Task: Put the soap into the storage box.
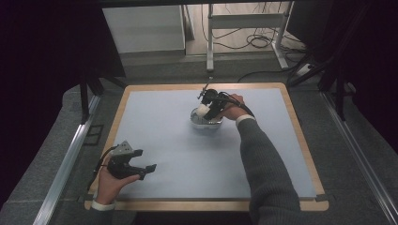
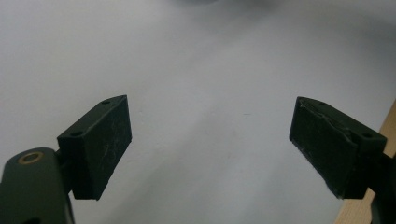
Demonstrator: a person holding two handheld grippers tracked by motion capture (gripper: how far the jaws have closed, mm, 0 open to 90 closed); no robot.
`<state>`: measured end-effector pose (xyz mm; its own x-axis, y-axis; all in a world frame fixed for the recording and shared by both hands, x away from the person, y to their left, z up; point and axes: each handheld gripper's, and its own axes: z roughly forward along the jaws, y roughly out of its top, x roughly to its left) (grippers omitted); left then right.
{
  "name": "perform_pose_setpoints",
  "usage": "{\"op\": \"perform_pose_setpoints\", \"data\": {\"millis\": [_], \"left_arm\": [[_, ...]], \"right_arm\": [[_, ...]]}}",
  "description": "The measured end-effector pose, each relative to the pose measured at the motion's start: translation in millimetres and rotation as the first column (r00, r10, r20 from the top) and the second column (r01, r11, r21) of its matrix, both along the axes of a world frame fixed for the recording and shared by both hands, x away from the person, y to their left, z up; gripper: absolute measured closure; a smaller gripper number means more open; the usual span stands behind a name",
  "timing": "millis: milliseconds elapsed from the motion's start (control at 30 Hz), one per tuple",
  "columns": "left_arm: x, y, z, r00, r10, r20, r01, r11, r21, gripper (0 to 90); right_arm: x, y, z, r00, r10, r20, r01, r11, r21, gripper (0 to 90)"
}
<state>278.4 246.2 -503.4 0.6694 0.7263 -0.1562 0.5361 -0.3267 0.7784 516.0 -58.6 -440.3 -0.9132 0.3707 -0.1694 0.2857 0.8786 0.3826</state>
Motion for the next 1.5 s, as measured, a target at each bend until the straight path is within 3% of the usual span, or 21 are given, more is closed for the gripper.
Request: {"op": "perform_pose_setpoints", "data": {"millis": [233, 567, 867, 1033, 1500], "left_arm": [[0.2, 0.3, 0.0, 1.0000, 0.001, 0.000, -0.001, 1.0000, 0.003, 13.5], [0.5, -1.3, -0.8, 1.0000, -0.004, -0.003, 0.004, 1.0000, 0.004, 13.5], [0.3, -1.6, -0.8, 1.0000, -0.004, -0.003, 0.004, 1.0000, 0.002, 13.5], [0.4, -2.0, -0.9, 1.0000, -0.005, -0.003, 0.005, 1.0000, 0.002, 13.5], [0.1, -1.8, -0.5, 1.0000, -0.001, -0.003, 0.001, 1.0000, 0.004, 13.5]], "right_arm": [[3.5, 2.7, -7.1, 0.9998, 0.020, 0.001, -0.020, 1.000, -0.012, 49.3], [3.3, 4.5, -10.5, 0.9999, 0.007, -0.012, -0.007, 1.000, -0.016, 47.6], [-1.8, -2.3, 4.6, 0.9994, -0.032, 0.009, 0.031, 0.996, 0.078, 42.4], [-5.4, -18.0, 13.2, 0.9952, -0.098, 0.000, 0.097, 0.983, 0.154, 40.7], [-27.5, -47.3, 12.8, 0.9863, -0.165, 0.015, 0.158, 0.966, 0.206, 35.1]]}}
